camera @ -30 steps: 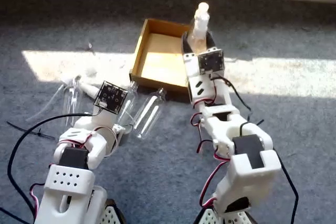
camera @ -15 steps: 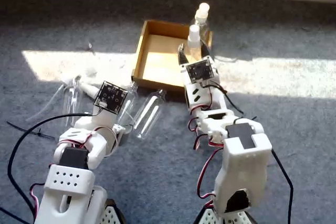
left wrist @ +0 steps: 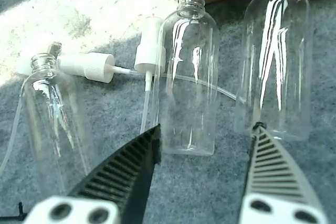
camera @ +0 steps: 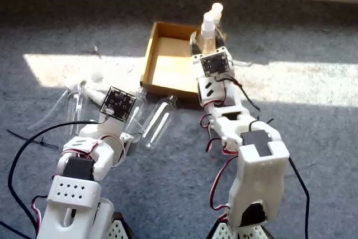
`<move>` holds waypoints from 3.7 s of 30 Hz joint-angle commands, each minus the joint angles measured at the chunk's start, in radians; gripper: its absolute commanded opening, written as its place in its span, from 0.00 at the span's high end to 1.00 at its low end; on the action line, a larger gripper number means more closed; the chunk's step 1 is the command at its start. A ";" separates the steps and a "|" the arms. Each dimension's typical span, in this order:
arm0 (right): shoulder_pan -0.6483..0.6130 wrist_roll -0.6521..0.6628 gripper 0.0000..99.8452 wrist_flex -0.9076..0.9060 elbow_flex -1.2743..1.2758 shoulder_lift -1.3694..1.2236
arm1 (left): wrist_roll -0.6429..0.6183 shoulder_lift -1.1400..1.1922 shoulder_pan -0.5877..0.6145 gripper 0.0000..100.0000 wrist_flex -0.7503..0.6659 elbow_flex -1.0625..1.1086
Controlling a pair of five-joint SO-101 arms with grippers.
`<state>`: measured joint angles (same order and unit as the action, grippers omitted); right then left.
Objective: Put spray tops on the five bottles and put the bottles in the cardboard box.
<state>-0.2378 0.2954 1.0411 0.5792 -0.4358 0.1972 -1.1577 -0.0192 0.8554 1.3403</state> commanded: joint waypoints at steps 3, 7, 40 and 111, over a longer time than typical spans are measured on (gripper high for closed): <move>0.022 -0.018 1.00 -0.002 -0.081 -0.061 | 0.008 -0.008 0.002 0.74 -0.015 -0.004; 0.024 -0.018 1.00 0.002 -0.153 -0.134 | 0.008 -0.008 0.002 0.74 -0.015 -0.004; 0.048 -0.015 0.80 -0.004 -0.213 -0.171 | 0.008 -0.010 0.001 0.74 -0.020 0.012; -0.358 0.055 0.70 -1.863 0.295 1.448 | 0.003 -0.002 0.157 0.74 -0.021 -0.038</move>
<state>-0.5769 0.3445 -0.8002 0.8232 0.9390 0.1972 -1.1577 0.1036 0.8523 1.3617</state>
